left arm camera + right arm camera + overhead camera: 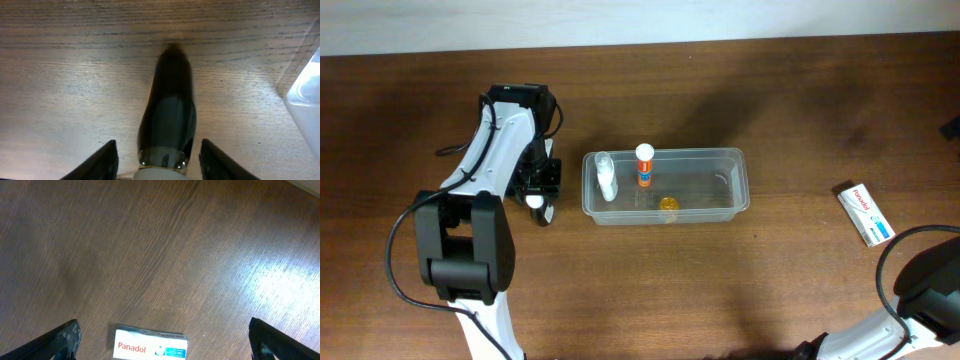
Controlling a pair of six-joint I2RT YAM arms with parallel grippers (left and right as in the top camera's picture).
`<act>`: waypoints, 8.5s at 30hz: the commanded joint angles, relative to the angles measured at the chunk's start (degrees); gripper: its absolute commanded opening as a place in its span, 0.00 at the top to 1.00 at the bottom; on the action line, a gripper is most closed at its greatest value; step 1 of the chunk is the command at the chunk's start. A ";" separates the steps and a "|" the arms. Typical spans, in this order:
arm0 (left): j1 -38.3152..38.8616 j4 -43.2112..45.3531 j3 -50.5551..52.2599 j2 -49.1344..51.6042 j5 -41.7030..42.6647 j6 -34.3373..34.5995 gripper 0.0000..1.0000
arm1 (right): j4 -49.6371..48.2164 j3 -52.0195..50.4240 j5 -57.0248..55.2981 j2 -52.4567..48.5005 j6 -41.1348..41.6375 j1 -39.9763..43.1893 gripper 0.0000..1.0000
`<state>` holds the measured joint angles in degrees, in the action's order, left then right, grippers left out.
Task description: Pack container
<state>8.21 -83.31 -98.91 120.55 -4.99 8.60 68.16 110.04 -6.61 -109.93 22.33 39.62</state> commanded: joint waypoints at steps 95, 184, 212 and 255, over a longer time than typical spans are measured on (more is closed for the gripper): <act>22.93 -3.89 -13.51 -8.39 5.18 11.54 0.96 | 0.00 0.52 -0.74 0.68 0.24 0.15 0.02; 24.00 7.76 -1.42 -3.54 5.18 11.04 0.62 | 0.00 0.55 -0.74 0.68 0.24 0.15 0.02; 19.85 -0.50 -25.27 -3.56 1.73 9.57 0.62 | 0.00 0.55 -0.72 0.68 0.24 0.15 0.02; -30.88 -3.76 -32.54 -3.34 -14.05 9.81 0.01 | -0.02 0.55 -0.70 0.68 0.26 0.17 0.02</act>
<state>-22.37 -87.02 -130.52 116.95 -19.49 18.24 68.14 110.04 -6.63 -109.93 22.31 39.62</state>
